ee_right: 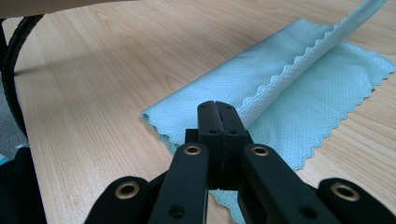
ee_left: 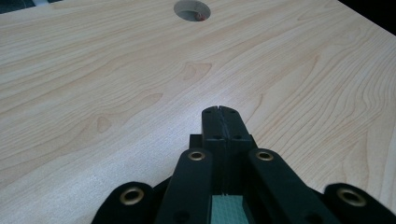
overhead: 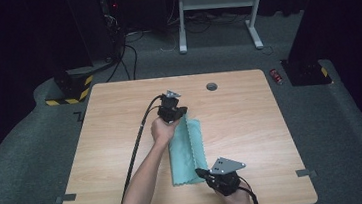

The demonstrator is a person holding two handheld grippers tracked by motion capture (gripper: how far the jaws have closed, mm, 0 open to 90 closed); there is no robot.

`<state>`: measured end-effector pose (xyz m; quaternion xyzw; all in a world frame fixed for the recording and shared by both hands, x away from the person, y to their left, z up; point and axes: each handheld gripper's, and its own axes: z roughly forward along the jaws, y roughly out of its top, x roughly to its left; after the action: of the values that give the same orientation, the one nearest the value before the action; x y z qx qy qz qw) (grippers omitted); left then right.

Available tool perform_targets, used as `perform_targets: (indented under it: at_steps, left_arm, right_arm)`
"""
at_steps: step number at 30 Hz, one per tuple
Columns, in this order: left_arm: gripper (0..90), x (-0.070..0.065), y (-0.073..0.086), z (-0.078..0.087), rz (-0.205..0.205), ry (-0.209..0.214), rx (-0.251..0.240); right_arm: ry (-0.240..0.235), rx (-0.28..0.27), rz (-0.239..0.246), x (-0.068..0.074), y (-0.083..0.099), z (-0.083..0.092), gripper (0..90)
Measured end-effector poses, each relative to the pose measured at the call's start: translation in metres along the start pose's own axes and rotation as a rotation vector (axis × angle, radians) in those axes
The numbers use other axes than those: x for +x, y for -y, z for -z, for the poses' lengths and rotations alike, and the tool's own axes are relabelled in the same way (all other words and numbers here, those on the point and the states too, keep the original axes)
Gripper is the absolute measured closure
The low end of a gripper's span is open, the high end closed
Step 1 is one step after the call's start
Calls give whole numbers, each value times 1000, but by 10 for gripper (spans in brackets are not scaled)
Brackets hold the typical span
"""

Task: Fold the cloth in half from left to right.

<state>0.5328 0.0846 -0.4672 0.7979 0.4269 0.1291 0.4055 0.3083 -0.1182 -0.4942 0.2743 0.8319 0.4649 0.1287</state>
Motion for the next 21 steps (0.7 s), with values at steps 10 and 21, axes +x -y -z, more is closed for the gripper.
perform_targets:
  at_steps: [10, 21]
  left_arm:
    - [900, -3, 1, -5, -3, 13, 1]
    - [900, -4, 1, -9, -13, 17, 16]
  right_arm:
    - [12, 12, -10, -3, 4, 3, 900]
    - [10, 21, -13, -2, 7, 2, 900]
